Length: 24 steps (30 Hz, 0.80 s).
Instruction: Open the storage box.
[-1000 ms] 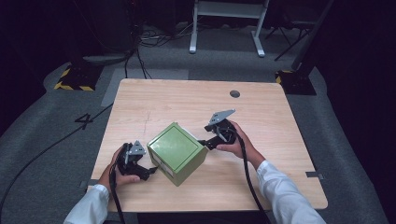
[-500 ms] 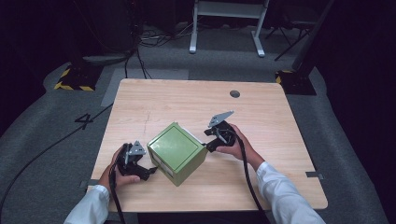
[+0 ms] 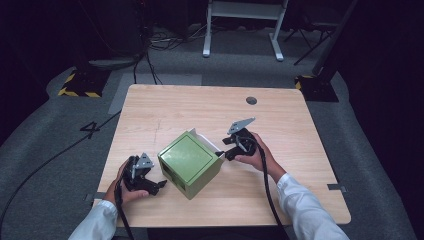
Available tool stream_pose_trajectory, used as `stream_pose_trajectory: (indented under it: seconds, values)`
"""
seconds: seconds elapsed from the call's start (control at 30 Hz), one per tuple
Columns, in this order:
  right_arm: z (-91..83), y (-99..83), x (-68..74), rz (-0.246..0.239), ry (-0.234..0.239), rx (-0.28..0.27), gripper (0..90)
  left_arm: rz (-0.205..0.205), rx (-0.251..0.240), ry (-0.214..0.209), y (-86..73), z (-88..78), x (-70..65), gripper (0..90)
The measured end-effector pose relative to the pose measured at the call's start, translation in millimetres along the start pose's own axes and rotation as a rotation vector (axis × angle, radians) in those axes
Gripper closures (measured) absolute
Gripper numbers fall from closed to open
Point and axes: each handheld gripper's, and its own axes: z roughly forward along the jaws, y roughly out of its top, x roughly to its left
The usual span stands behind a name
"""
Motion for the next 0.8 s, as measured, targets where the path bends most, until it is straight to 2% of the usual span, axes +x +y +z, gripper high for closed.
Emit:
stream_pose_trajectory:
  seconds: [0.27, 0.43, 0.63, 0.67, 0.8]
  values:
    - [-2.9, -2.3, -7.5, 0.008, -0.011, -0.005, 32.0, -0.006, 0.001, -0.007, 0.2, 0.5, -0.1, 0.5]
    - [-5.8, -5.2, -18.6, 0.021, -0.017, -0.006, 31.9, -0.005, 0.001, -0.007, 0.2, 0.5, -0.1, 0.5]
    - [-8.6, -8.6, -28.7, 0.043, -0.032, -0.012, 30.8, -0.006, 0.000, -0.007, 0.2, 0.5, -0.1, 0.6]
    - [-8.5, -11.3, -32.2, 0.065, -0.027, -0.017, 30.7, -0.006, 0.001, -0.007, 0.2, 0.5, -0.1, 0.5]
    - [-8.9, -10.6, -32.2, 0.045, -0.030, -0.012, 30.6, -0.006, 0.001, -0.007, 0.2, 0.5, -0.1, 0.5]
